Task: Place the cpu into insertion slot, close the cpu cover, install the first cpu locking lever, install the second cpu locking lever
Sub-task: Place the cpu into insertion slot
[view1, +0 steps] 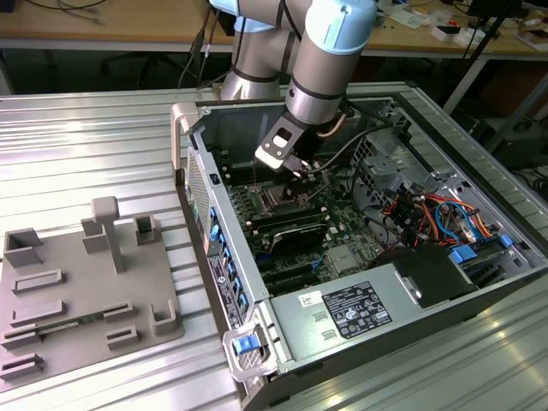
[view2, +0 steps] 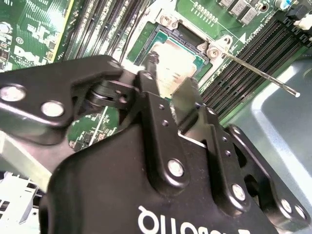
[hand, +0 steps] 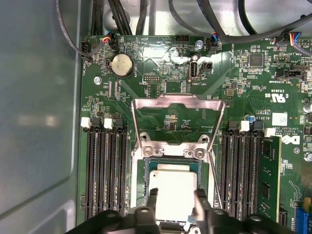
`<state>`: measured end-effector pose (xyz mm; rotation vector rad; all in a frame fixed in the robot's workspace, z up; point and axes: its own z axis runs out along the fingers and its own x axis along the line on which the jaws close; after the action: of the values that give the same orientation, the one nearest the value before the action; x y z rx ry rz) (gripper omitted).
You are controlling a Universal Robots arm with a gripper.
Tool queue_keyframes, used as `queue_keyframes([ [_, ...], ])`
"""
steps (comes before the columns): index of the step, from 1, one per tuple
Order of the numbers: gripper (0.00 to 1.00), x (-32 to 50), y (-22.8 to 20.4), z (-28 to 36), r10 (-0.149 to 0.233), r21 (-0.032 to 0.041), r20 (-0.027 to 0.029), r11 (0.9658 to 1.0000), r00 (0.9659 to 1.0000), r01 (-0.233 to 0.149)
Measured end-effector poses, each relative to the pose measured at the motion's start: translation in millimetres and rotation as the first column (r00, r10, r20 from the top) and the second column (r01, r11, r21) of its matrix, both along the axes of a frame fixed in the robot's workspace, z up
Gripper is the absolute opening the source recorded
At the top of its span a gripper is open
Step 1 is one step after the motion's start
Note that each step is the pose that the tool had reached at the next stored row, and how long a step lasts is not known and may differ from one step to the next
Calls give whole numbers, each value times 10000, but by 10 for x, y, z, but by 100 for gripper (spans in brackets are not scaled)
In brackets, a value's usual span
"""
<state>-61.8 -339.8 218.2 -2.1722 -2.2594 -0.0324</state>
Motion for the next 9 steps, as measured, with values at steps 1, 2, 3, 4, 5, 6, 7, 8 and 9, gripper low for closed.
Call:
queue_keyframes([
  [1,49,0,0,-3,0,1,1,10000,10000,0],
  [2,49,0,0,-12,1,0,0,10000,10000,-1],
  [3,49,-1,0,-27,0,-1,0,10000,10000,0],
  [4,49,-5,1,-37,-2,0,0,10000,10000,2],
  [5,49,-9,0,-44,-2,-1,0,10000,10000,2],
  [6,49,-12,0,-51,0,-1,0,10000,10000,0],
  [7,49,-14,0,-62,1,-1,0,10000,10000,-1],
  [8,49,-15,0,-72,2,0,0,10000,10000,-2],
  [9,49,-16,0,-83,2,-1,1,10000,10000,-2],
])
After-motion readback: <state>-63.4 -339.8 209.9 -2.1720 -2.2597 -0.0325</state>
